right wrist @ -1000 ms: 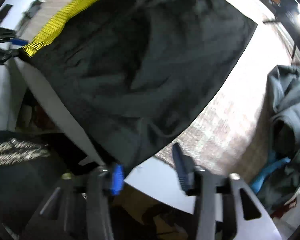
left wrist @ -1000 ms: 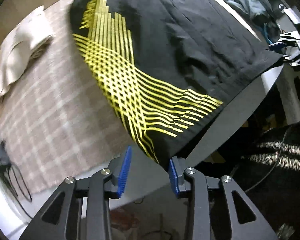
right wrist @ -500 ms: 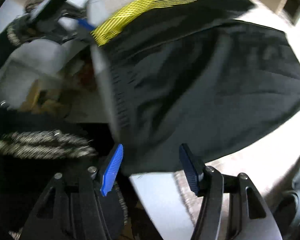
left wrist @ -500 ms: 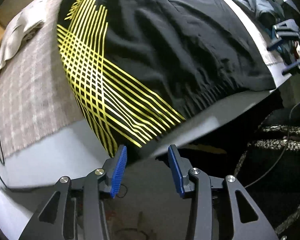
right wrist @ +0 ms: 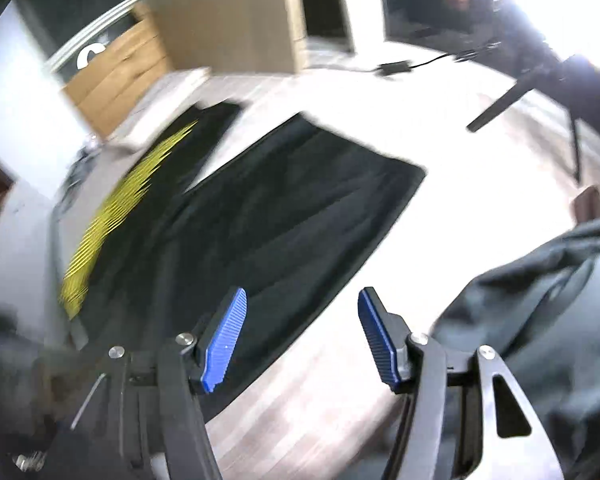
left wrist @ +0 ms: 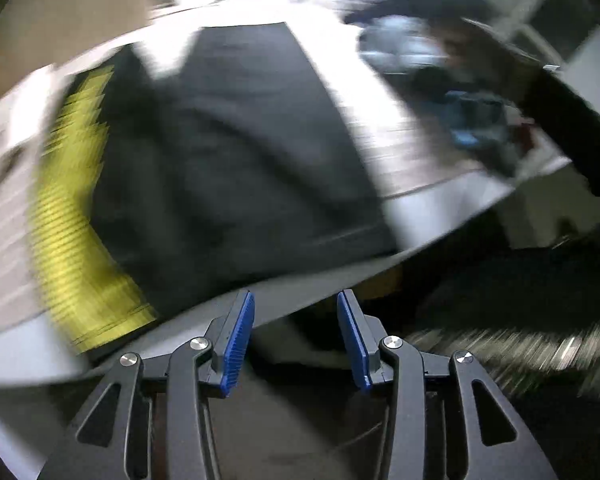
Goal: Fold clothes
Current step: 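Open both grippers and release the jacket hem onto the rug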
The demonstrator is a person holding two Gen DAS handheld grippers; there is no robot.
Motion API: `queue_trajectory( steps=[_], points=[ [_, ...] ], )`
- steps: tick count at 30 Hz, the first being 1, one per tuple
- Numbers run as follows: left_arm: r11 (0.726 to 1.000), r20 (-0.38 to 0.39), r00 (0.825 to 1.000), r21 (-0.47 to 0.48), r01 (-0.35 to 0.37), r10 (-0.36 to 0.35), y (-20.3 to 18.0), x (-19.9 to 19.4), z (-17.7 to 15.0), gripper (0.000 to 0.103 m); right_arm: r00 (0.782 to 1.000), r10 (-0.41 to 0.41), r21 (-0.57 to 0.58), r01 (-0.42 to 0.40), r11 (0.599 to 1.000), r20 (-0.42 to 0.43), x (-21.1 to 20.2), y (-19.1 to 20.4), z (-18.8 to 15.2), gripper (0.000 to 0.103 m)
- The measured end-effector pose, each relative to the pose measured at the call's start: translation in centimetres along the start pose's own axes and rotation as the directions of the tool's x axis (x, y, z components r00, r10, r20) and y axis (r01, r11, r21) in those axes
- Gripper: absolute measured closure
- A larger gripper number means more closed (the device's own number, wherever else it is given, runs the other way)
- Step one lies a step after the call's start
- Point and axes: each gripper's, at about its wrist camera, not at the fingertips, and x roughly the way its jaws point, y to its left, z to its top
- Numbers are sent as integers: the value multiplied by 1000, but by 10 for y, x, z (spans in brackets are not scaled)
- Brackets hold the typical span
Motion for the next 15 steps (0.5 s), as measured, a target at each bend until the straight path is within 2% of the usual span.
queue_trajectory(
  steps=[1,4,7,10,15],
  points=[
    [999,9,999,19,51,-52,-15,10,8,62,1000,-15,9,15,1000,1,8,-5,4,45],
    [993,-12,994,43,110,-110,-44,50,25,62,999,-52,32,52,998,1,25,-14,11,45],
    [994,-47,997,81,70,-66,-64,76,32,62,999,-45,68,45,997,-11,41,-18,13,45],
    [996,-74,997,82,21,-15,-67,95,30,62,999,-42,92,44,995,-22,53,-24,14,45],
    [996,-84,996,83,-19,26,-71,101,32,65,999,-47,127,49,991,-14,63,-38,22,45]
  ],
)
